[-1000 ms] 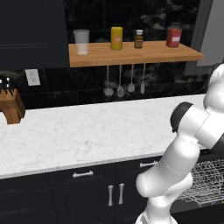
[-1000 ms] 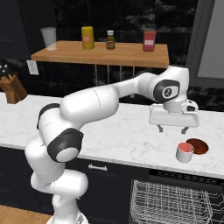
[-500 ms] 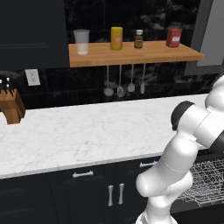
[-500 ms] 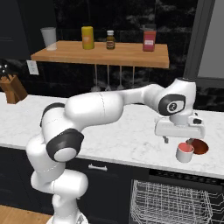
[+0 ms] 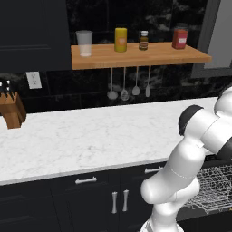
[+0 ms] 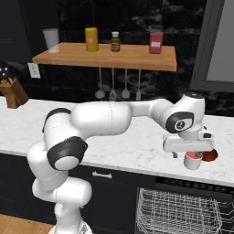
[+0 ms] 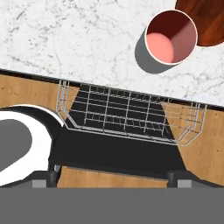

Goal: Pick up the cup and bowl from the counter, place them in the dishwasher, and close the dishwasher door.

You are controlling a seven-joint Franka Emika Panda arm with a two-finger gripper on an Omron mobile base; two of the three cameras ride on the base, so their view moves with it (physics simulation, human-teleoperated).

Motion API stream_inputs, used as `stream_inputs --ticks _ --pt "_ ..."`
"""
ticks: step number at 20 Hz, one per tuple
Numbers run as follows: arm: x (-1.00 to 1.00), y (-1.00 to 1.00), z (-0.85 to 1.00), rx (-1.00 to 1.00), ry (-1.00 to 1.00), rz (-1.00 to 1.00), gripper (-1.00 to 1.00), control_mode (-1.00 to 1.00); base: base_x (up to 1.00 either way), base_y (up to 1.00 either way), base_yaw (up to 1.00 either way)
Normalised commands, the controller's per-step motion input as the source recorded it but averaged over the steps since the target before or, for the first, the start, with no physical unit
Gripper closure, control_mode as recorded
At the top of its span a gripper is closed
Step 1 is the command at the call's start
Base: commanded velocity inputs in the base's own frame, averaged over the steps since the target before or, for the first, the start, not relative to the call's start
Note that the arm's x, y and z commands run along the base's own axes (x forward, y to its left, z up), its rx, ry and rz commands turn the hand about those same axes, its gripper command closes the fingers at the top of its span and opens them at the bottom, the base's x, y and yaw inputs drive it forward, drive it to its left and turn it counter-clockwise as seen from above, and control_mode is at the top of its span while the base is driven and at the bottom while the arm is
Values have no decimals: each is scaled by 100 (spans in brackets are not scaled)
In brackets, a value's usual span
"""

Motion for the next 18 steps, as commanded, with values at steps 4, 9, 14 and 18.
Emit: stream_inputs --ticks 4,9,14,18 --pt "3 -11 -21 0 0 10 -100 -100 0 0 0" --pt "0 -31 -38 0 0 9 -100 -100 0 0 0" --pt "8 -14 -38 -1 0 8 -100 -100 0 0 0" --pt "1 3 -7 -1 0 -7 -100 -100 0 0 0"
